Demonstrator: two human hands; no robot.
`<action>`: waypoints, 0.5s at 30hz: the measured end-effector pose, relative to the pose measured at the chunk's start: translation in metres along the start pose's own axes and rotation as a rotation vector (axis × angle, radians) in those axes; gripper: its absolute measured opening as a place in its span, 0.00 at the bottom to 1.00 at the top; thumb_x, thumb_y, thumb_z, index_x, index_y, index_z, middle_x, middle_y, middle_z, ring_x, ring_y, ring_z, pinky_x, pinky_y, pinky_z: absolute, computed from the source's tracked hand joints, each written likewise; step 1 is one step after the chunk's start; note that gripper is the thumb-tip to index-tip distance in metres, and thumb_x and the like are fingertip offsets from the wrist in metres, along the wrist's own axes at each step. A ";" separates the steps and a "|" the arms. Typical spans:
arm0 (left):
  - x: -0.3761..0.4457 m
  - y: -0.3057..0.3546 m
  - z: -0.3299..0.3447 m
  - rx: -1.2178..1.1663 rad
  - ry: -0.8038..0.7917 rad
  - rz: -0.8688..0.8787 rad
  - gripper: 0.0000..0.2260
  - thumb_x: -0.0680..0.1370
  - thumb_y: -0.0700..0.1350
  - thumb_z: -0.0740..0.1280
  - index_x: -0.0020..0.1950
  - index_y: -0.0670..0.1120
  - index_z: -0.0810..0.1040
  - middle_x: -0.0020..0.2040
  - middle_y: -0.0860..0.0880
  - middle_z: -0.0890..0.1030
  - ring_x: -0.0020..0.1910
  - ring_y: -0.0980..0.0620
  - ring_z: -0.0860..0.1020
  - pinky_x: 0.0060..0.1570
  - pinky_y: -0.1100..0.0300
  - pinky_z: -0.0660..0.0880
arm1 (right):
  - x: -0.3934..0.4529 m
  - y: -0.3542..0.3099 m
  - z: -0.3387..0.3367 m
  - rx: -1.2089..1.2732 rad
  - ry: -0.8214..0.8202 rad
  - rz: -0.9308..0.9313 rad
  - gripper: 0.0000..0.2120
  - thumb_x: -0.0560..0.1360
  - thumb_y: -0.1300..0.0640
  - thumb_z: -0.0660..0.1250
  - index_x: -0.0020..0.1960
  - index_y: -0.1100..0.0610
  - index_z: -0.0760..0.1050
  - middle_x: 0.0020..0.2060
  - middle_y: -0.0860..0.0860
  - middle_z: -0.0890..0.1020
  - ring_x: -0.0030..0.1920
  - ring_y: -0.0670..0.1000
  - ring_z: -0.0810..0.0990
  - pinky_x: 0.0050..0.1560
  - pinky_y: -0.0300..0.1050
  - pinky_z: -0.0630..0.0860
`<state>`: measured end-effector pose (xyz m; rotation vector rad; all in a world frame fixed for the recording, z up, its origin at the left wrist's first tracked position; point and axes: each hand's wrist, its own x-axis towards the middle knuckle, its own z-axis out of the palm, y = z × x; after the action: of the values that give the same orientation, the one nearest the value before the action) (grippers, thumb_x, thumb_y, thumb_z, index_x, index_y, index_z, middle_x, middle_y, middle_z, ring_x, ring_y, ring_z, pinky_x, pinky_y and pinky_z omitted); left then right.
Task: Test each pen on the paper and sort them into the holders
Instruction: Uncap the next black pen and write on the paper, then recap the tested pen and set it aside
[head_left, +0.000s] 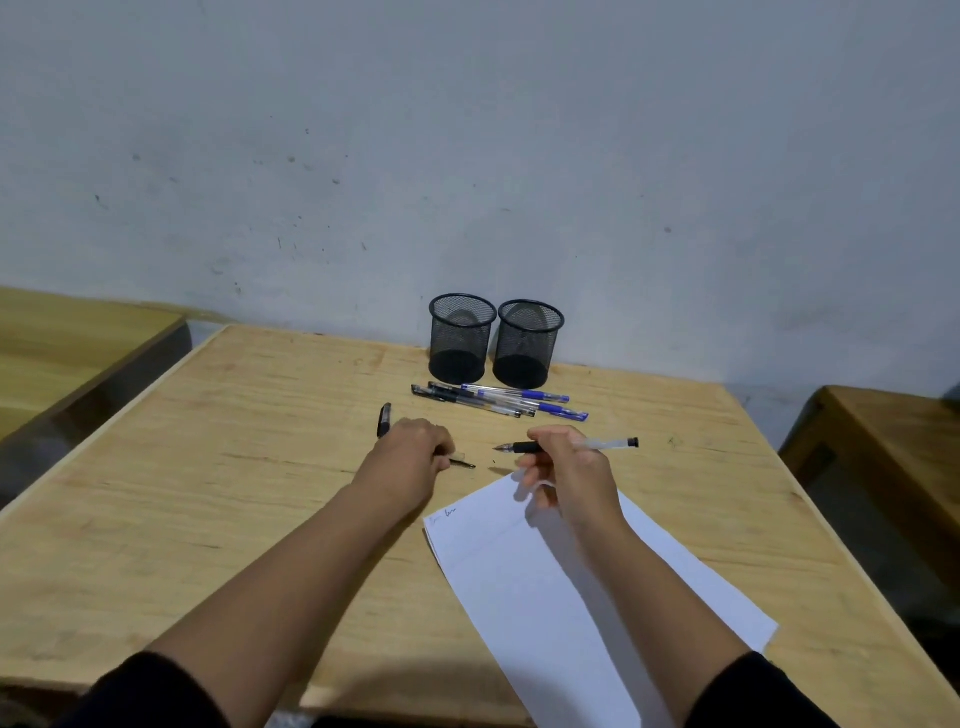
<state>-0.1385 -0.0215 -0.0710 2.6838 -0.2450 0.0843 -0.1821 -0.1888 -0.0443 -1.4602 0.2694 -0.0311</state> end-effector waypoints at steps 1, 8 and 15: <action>0.000 0.001 -0.001 -0.016 0.007 -0.009 0.07 0.76 0.43 0.66 0.52 0.47 0.79 0.53 0.46 0.79 0.50 0.50 0.76 0.51 0.55 0.76 | 0.001 0.000 0.000 -0.003 -0.003 -0.012 0.06 0.78 0.60 0.60 0.47 0.62 0.74 0.31 0.56 0.79 0.27 0.52 0.75 0.20 0.38 0.67; -0.011 0.008 -0.011 -0.319 0.122 -0.057 0.04 0.74 0.41 0.69 0.48 0.48 0.79 0.45 0.50 0.80 0.41 0.56 0.76 0.38 0.67 0.69 | 0.003 -0.002 0.000 -0.069 -0.016 -0.095 0.05 0.77 0.62 0.63 0.42 0.59 0.73 0.28 0.52 0.79 0.24 0.46 0.74 0.23 0.39 0.67; -0.020 0.020 -0.019 -0.433 0.172 -0.010 0.03 0.74 0.41 0.68 0.45 0.49 0.79 0.38 0.55 0.78 0.38 0.58 0.75 0.36 0.70 0.68 | 0.003 -0.004 0.007 -0.019 -0.070 -0.106 0.05 0.76 0.64 0.64 0.41 0.61 0.74 0.28 0.53 0.79 0.24 0.46 0.73 0.20 0.36 0.65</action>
<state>-0.1624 -0.0277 -0.0474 2.2321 -0.1724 0.2298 -0.1770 -0.1831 -0.0402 -1.4901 0.1354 -0.0639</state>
